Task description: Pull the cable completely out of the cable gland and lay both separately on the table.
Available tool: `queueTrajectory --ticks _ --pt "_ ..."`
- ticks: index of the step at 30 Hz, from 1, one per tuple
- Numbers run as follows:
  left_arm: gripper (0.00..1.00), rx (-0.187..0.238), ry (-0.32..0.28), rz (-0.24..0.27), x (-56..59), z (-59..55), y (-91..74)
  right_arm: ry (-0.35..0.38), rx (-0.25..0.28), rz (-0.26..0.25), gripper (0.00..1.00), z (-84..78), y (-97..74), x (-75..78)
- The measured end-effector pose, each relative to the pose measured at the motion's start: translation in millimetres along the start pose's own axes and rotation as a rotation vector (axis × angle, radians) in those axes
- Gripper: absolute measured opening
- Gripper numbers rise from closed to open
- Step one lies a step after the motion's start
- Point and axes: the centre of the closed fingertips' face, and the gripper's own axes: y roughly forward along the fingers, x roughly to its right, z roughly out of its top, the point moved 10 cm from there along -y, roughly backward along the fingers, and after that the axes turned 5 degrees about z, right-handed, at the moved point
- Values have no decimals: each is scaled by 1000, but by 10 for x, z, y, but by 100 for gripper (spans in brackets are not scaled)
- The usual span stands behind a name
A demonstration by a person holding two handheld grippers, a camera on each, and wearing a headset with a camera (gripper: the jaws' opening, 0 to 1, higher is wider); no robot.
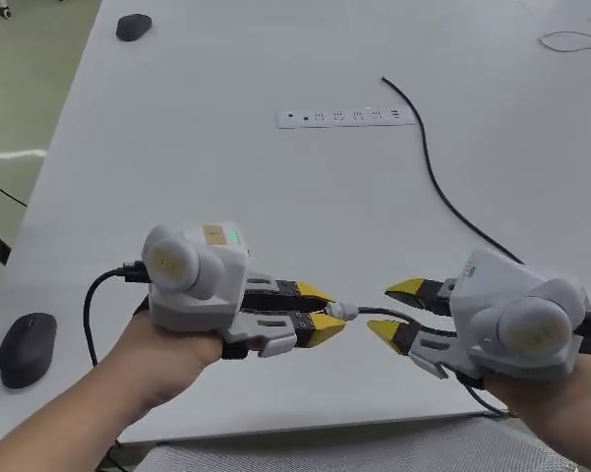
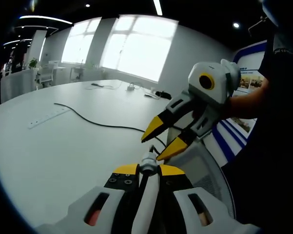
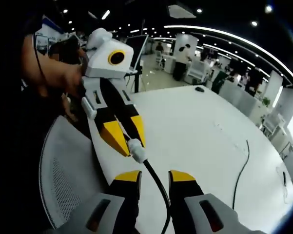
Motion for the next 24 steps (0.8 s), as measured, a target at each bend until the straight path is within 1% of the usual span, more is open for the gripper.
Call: queueTrajectory --ticks 1,3,4,6,8,11,15,18,20,24 --pt "15 0 0 0 2 1 2 -41 -12 9 17 21 22 -17" --pt "15 -1 1 -2 9 0 12 -45 -22 11 14 30 53 -36" --pt "15 -5 7 -3 11 0 16 -58 -33 16 14 32 70 -46" --pt "15 -7 13 -2 8 1 18 -104 -50 6 10 37 74 -49" --pt "15 -5 13 -2 6 5 19 -122 -63 11 8 31 83 -59" --pt "15 -1 11 -3 9 10 22 -137 -74 14 8 26 90 -54" --pt "15 -6 20 -4 26 17 31 -173 -95 3 5 30 97 -57" --pt "15 -9 23 -6 39 12 35 -176 -102 -4 2 25 93 -56" --pt "15 -4 22 -5 42 18 35 -166 -96 -13 1 18 87 -56" --pt "15 -9 31 -8 47 23 38 -145 -93 -22 1 2 84 -56"
